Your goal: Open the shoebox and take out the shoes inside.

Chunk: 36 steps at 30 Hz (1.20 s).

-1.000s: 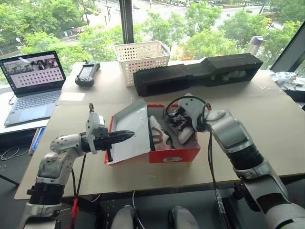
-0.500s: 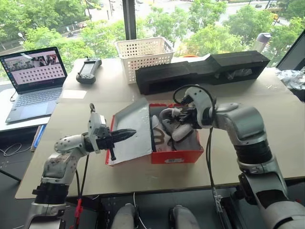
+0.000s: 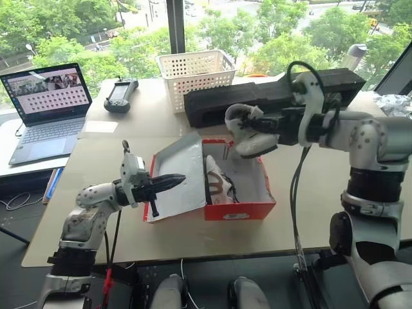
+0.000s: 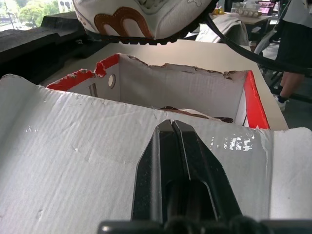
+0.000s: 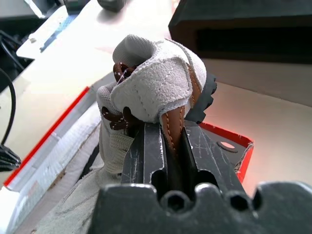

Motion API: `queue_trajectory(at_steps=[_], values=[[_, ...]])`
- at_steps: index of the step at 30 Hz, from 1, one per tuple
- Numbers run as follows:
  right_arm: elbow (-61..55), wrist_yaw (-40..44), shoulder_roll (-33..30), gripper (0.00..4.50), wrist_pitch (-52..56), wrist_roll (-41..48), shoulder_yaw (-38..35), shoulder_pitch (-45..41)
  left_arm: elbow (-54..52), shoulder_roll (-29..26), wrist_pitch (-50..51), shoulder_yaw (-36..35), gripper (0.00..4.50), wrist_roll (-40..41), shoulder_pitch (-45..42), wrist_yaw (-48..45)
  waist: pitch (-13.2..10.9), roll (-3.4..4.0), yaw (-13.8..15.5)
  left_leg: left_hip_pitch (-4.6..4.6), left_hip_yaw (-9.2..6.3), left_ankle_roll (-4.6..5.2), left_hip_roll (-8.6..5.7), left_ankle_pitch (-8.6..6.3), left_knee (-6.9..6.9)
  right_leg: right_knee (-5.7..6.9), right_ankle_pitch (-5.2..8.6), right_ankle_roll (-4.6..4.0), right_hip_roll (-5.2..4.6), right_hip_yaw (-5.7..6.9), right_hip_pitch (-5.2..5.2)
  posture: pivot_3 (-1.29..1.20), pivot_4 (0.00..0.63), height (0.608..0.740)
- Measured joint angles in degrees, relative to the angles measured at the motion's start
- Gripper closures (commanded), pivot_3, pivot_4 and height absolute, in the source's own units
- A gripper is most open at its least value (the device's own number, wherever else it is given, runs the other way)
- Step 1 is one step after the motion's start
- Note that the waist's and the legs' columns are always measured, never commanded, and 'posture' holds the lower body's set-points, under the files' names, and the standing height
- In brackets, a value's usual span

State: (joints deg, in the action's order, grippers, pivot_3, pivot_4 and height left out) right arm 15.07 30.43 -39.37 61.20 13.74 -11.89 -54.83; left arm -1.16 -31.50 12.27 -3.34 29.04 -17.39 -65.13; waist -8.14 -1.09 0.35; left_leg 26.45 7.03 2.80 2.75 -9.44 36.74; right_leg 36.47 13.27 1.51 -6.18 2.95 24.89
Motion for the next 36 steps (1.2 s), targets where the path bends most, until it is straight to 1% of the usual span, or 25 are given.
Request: queue_trajectory(at_steps=[3, 5, 7, 10, 12, 13, 15, 17, 19, 20, 23, 27, 29, 32, 36], values=[[10.5, -4.3, 0.7, 4.48, -9.6, -2.9, -0.8, 3.0, 0.1, 0.0, 0.0, 0.0, 4.5, -0.1, 0.1, 0.3, 0.0, 0.01, -0.8, 0.0, 0.09, 0.05, 0.06, 0.0, -0.02, -0.12, -0.09, 0.09, 0.11, -0.09, -0.07, 0.0, 0.15, 0.733], [15.8, -6.3, 1.6, 4.48, -13.8, -4.2, -0.5, 4.7, 0.1, 0.0, 0.0, 0.2, 4.5, -0.4, 0.0, 0.4, -0.1, 0.14, -1.5, -0.01, 0.13, 0.06, 0.06, 0.0, -0.04, -0.09, -0.09, 0.11, 0.17, -0.16, -0.06, 0.0, 0.15, 0.733], [19.2, -7.4, 2.5, 4.48, -17.7, -4.7, -0.5, 5.7, 0.2, 0.0, 0.0, 0.2, 4.5, -0.7, 0.0, 0.5, -0.2, 0.29, -1.8, -0.05, 0.22, 0.06, 0.06, 0.01, -0.04, 0.02, -0.1, 0.12, 0.22, -0.28, 0.0, 0.0, 0.15, 0.733], [22.8, -8.3, 3.9, 4.48, -23.4, -5.6, -0.3, 5.9, 0.3, 0.1, 0.0, 0.2, 4.5, -0.7, 0.0, 0.5, -0.2, 0.29, -2.5, -0.23, 0.24, 0.02, 0.08, 0.04, -0.02, 0.18, -0.09, 0.13, 0.33, -0.34, -0.11, 0.0, 0.15, 0.733], [25.2, -8.7, 4.1, 3.53, -26.1, -5.8, -0.3, 5.9, 0.3, 0.1, 0.0, 0.2, 4.5, -0.7, 0.0, 0.5, -0.2, 0.29, -2.6, -0.46, 0.21, 0.01, 0.13, 0.05, 0.03, 0.17, -0.09, 0.14, 0.37, -0.35, -0.38, 0.0, 0.15, 0.733], [26.4, -9.3, 4.1, 3.34, -27.0, -6.3, 0.0, 5.9, 0.3, 0.1, 0.0, 0.2, 4.5, -0.8, 0.0, 0.5, -0.2, 0.28, -2.6, -0.64, 0.2, 0.0, 0.14, 0.04, 0.03, 0.15, -0.09, 0.15, 0.34, -0.35, -0.56, 0.0, 0.15, 0.733], [27.7, -9.5, 4.0, 2.61, -27.7, -7.5, 0.7, 6.0, 0.4, 0.1, 0.0, 0.2, 4.5, -0.8, 0.0, 0.5, -0.2, 0.28, -2.6, -0.77, 0.19, -0.32, 0.14, -0.15, 0.03, 0.12, 0.04, -0.03, 0.24, -0.36, -0.64, 0.0, 0.15, 0.733], [28.4, -9.5, 3.8, 1.96, -27.7, -8.6, 2.0, 6.4, 0.4, 0.1, 0.0, 0.2, 4.5, -0.8, 0.0, 0.5, -0.2, 0.28, -2.7, -0.77, 0.21, -0.32, 0.13, -0.16, 0.03, 0.12, 0.03, -0.09, 0.16, -0.37, -0.63, 0.0, 0.15, 0.733], [28.2, -9.1, 2.4, 1.18, -26.4, -11.1, 5.3, 7.2, 0.4, 0.1, 0.0, 0.2, 4.5, -0.9, 0.0, 0.5, -0.2, 0.29, -2.8, -0.77, 0.25, -0.29, 0.1, -0.14, 0.03, 0.17, -0.02, -0.15, 0.11, -0.42, -0.59, 0.0, 0.15, 0.733], [27.7, -8.4, 1.3, 0.92, -25.7, -12.4, 7.0, 7.3, 0.5, 0.0, 0.0, 0.2, 4.5, -0.9, 0.0, 0.5, -0.2, 0.29, -2.7, -0.78, 0.25, -0.27, 0.09, -0.13, 0.03, 0.19, -0.03, -0.14, 0.1, -0.42, -0.6, 0.0, 0.15, 0.733], [25.2, -7.2, -0.6, 0.92, -24.0, -14.1, 9.4, 7.6, 0.6, 0.0, 0.1, 0.2, 4.5, -0.9, 0.0, 0.4, -0.2, 0.29, -2.6, -0.78, 0.24, -0.2, 0.11, -0.09, 0.02, 0.18, -0.04, -0.06, 0.11, -0.38, -0.6, 0.0, 0.15, 0.733], [22.4, -6.8, -1.7, 0.92, -22.6, -14.8, 10.6, 8.8, 0.7, 0.0, 0.1, 0.2, 4.5, -0.9, 0.1, 0.4, -0.2, 0.29, -2.0, -0.74, 0.23, 0.01, 0.09, 0.0, 0.01, 0.17, -0.03, 0.02, 0.1, -0.37, -0.58, 0.0, 0.15, 0.733], [18.9, -5.6, -3.7, 0.92, -20.4, -14.9, 10.8, 10.1, 0.7, -0.1, 0.1, 0.2, 4.5, -0.9, 0.1, 0.3, -0.3, 0.37, -1.5, -0.61, 0.23, 0.02, 0.08, 0.0, 0.01, 0.16, -0.03, 0.02, 0.07, -0.37, -0.47, 0.0, 0.15, 0.733], [8.6, -1.2, -9.2, 0.92, -14.0, -13.8, 10.2, 11.9, 0.8, -0.4, 0.1, 0.0, 4.5, -0.9, 0.3, 0.4, -0.4, 0.63, -1.0, -0.37, 0.24, 0.05, 0.06, 0.01, 0.01, 0.16, -0.06, 0.07, 0.03, -0.37, -0.23, 0.0, 0.15, 0.733], [-5.8, 5.7, -14.6, 0.92, -5.6, -8.6, 7.0, 12.5, 0.9, -0.4, 0.1, 0.0, 4.5, -0.9, 0.3, 0.5, -0.4, 0.67, -1.1, -0.28, 0.23, 0.07, 0.12, 0.02, 0.01, 0.17, -0.07, 0.1, 0.11, -0.35, -0.1, 0.0, 0.15, 0.733]])
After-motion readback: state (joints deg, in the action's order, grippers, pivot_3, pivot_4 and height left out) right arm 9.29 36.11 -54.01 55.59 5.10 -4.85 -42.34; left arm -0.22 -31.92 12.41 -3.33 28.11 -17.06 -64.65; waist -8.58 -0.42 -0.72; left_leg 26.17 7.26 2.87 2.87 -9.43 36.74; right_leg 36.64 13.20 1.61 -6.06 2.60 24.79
